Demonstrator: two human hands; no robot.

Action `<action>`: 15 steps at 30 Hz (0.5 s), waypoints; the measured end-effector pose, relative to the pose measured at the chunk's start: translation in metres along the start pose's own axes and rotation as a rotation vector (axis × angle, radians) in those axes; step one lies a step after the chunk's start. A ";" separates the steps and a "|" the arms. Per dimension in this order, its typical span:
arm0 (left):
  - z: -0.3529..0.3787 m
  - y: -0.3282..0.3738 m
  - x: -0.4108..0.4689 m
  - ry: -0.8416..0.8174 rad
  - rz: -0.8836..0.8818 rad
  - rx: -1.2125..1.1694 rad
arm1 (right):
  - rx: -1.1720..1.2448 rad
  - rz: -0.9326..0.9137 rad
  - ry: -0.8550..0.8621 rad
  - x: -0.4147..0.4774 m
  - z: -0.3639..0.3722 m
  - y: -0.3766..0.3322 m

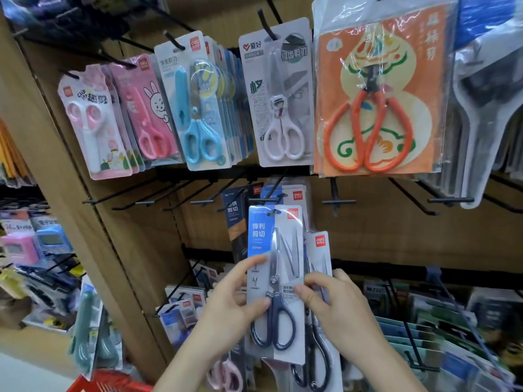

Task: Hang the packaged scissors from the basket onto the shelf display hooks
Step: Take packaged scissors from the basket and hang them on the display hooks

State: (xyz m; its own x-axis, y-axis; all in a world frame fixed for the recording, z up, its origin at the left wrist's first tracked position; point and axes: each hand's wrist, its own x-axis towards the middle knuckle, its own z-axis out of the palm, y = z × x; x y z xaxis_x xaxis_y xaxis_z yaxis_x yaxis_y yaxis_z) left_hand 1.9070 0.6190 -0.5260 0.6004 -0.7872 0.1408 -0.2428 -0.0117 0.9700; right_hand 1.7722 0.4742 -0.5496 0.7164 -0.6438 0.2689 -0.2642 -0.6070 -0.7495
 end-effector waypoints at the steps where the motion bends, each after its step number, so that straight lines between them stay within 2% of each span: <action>1: -0.001 -0.003 0.002 0.036 -0.009 -0.007 | 0.031 0.009 -0.005 -0.001 0.001 0.003; 4: -0.003 -0.005 0.014 0.125 0.012 -0.011 | 0.174 0.041 0.021 -0.008 -0.001 0.016; 8: 0.004 -0.015 0.037 0.122 -0.004 -0.041 | 0.282 0.106 0.096 -0.019 -0.006 0.029; 15: 0.028 -0.030 0.076 0.190 0.097 0.197 | 0.365 0.114 0.200 -0.032 -0.017 0.039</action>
State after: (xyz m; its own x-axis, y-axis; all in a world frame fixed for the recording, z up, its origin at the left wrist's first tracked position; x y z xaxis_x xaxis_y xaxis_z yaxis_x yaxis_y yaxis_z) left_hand 1.9388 0.5421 -0.5502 0.6947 -0.6610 0.2838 -0.4383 -0.0761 0.8956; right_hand 1.7280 0.4635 -0.5774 0.5472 -0.7967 0.2564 -0.0628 -0.3446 -0.9367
